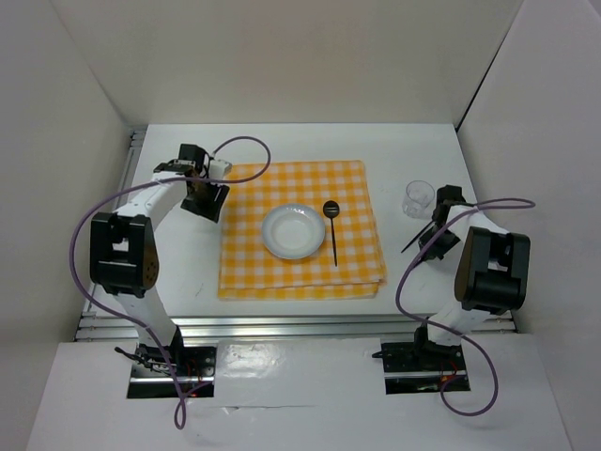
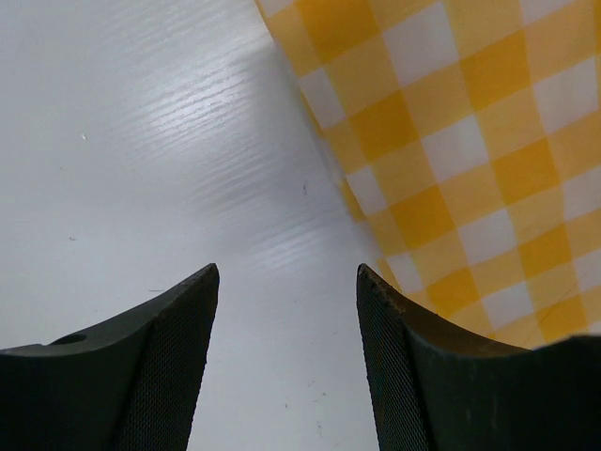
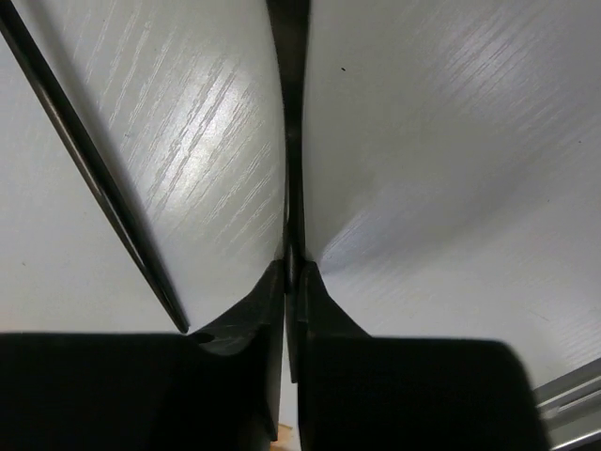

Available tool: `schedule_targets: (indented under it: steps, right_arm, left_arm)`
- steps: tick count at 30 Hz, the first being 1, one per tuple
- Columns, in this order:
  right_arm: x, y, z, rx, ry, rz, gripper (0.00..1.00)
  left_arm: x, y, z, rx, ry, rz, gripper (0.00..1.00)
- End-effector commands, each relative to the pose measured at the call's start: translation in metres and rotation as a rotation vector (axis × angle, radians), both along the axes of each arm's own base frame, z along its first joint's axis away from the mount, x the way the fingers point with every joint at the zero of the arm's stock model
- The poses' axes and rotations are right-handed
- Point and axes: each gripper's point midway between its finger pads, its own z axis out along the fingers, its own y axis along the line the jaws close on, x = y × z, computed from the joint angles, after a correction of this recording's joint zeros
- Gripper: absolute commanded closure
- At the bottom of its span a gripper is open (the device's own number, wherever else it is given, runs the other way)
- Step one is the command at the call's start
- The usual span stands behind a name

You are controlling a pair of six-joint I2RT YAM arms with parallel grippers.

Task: Set the dinner table for one person

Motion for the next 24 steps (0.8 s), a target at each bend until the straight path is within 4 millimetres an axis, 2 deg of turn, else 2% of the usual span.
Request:
schedule_targets:
  steps: [1,2,5,8,15,17,19,20,21,22,23,24]
  right_arm:
    - [-0.013,-0.001,-0.026,-0.002,0.049,-0.033,0.95]
    - [-0.015,-0.002,-0.026,-0.006,0.056,-0.052,1.0]
    - [-0.015,-0.005,-0.017,-0.031,0.026,-0.067,1.0]
    - [-0.011,-0.012,0.008,-0.072,-0.034,-0.086,1.0]
    - [0.017,-0.039,0.114,-0.251,-0.277,-0.035,1.0]
    - [0.027,-0.037,0.148,-0.286,-0.356,0.006,1.0]
    - [0.046,-0.014,0.182,-0.32,-0.457,0.158,1.0]
    - [0.064,0.018,0.193,-0.286,-0.531,0.286,1.0]
    - [0.073,0.036,0.205,-0.297,-0.567,0.404,1.0]
    - [0.078,0.055,0.212,-0.292,-0.597,0.476,1.0]
    - [0.085,0.093,0.207,-0.284,-0.582,0.598,1.0]
    - [0.088,0.109,0.199,-0.285,-0.553,0.662,1.0]
  left_arm:
    - [-0.007,0.01,0.01,0.0,-0.021,0.014,0.33]
    - [-0.009,0.008,0.013,-0.008,-0.019,0.011,0.33]
    - [-0.014,0.02,0.017,-0.034,-0.017,0.051,0.33]
    - [-0.013,0.026,0.023,-0.026,-0.036,0.066,0.33]
    - [-0.018,0.033,0.03,-0.021,-0.041,0.075,0.33]
    - [-0.02,0.031,0.032,-0.029,-0.04,0.071,0.33]
    - [-0.02,0.031,0.032,-0.029,-0.04,0.071,0.33]
    - [-0.022,0.031,0.029,-0.029,-0.031,0.071,0.33]
    - [-0.022,0.031,0.029,-0.029,-0.031,0.071,0.33]
    - [-0.022,0.031,0.029,-0.029,-0.031,0.071,0.33]
    - [-0.024,0.031,0.032,-0.029,-0.033,0.071,0.33]
    - [-0.024,0.031,0.032,-0.029,-0.033,0.071,0.33]
